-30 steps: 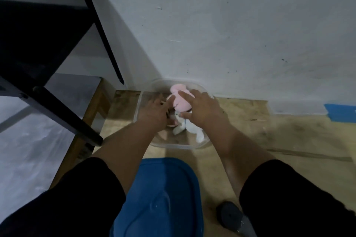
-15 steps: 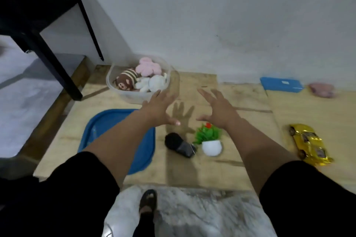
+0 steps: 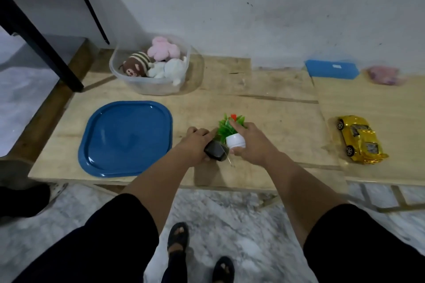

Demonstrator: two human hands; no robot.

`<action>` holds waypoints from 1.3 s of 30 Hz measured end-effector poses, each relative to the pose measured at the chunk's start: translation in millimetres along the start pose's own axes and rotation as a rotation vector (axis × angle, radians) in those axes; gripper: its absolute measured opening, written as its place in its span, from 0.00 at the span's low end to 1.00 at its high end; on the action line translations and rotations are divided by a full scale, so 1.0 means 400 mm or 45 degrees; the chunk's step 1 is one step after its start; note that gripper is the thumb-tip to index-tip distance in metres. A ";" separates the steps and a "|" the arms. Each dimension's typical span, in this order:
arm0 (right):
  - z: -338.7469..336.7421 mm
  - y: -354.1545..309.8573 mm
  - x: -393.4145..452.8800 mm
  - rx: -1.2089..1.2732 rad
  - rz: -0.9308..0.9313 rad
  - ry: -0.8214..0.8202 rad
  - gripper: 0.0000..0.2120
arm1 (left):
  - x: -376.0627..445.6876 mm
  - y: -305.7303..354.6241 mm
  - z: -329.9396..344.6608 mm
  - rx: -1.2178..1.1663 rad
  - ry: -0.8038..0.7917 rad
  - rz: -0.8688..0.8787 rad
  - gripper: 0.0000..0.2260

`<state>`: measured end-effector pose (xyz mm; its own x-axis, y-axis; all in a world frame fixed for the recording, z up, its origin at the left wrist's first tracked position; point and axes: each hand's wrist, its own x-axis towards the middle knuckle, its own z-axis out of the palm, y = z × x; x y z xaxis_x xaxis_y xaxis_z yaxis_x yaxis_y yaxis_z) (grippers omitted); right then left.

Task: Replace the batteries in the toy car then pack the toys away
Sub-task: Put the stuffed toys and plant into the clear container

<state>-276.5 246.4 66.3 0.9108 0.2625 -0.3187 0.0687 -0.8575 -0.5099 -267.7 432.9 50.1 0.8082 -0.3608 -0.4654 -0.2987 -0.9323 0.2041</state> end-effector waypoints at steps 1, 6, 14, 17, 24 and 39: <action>0.001 -0.003 0.001 0.001 -0.001 0.004 0.39 | 0.000 0.000 -0.001 -0.006 0.004 0.009 0.38; -0.027 -0.029 0.012 -0.053 -0.044 0.015 0.38 | -0.004 -0.010 -0.032 -0.027 0.072 0.057 0.38; -0.172 -0.204 0.135 -0.094 -0.173 0.165 0.40 | 0.000 -0.131 -0.249 0.025 0.328 0.082 0.37; -0.206 -0.305 0.228 -0.055 -0.219 0.232 0.40 | 0.013 -0.233 -0.338 0.056 0.407 0.062 0.37; -0.157 -0.471 0.461 0.027 -0.225 0.162 0.39 | 0.075 -0.495 -0.425 0.074 0.360 -0.030 0.37; -0.050 -0.464 0.595 -0.155 -0.125 -0.033 0.31 | 0.129 -0.634 -0.369 -0.041 0.155 0.034 0.33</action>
<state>-64.4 459.1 101.0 0.8867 0.3576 -0.2931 0.2072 -0.8740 -0.4395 -75.2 654.6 101.4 0.8566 -0.3779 -0.3515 -0.3062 -0.9204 0.2433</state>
